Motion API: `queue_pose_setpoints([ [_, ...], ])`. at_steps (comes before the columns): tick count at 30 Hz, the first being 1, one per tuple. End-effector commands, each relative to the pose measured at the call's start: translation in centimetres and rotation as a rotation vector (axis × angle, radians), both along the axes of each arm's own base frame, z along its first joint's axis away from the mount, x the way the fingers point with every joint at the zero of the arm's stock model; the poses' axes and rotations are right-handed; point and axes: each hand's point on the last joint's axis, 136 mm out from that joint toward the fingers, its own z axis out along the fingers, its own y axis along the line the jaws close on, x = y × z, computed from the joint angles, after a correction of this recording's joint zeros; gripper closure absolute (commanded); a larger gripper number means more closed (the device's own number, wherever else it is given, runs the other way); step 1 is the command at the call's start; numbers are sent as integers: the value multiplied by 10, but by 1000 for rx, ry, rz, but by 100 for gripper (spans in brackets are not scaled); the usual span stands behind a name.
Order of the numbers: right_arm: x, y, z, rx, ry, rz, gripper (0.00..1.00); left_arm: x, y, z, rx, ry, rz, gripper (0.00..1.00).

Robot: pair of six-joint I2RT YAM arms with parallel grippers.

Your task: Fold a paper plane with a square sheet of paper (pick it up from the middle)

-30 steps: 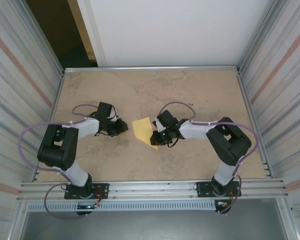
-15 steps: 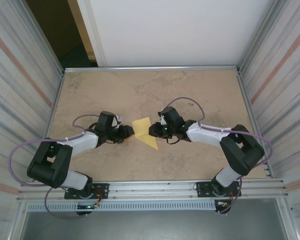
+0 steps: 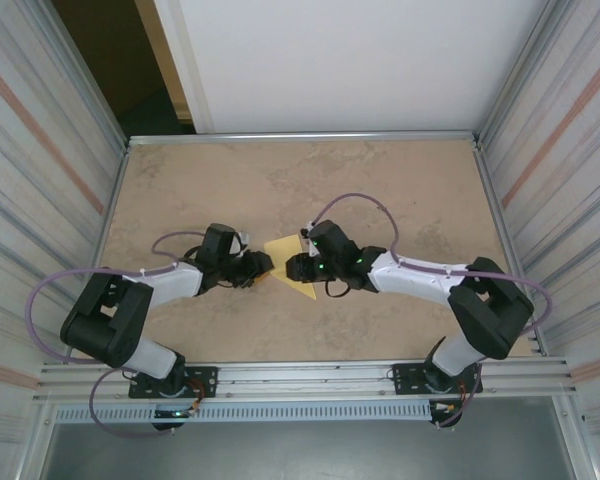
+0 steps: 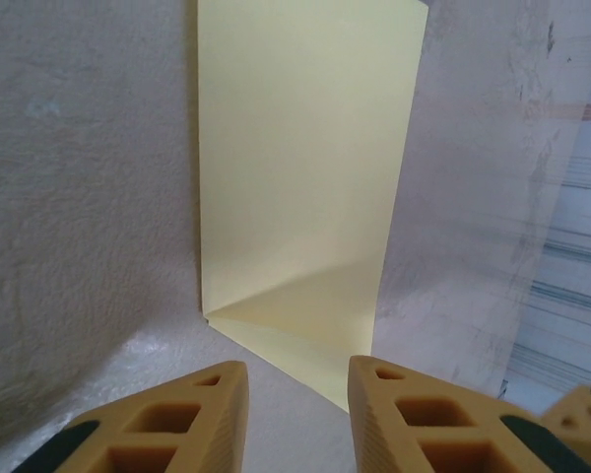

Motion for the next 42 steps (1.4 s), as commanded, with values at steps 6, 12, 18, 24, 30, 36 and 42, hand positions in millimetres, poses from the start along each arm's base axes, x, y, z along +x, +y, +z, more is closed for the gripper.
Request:
queue_pose_setpoints([
  [6,19,-7,-43,-58,88,-58,70,2,1,0,-6,-3,28,66],
  [12,26,-17,-65,-40,163,-98,71,4,-2,3,-18,-6,20,65],
  [18,23,-21,-82,-60,195,-121,74,1,-2,-3,-7,24,21,64],
  [24,26,-29,-87,-73,202,-148,75,-5,-13,-11,4,64,-2,65],
  [30,28,-25,-74,-40,181,-129,75,-4,-26,-15,-11,77,-21,75],
  [36,30,-22,-63,-35,162,-110,75,1,-38,-4,-65,43,-47,84],
  [42,30,-21,-60,-29,159,-108,76,3,-40,-8,-53,52,-52,84],
])
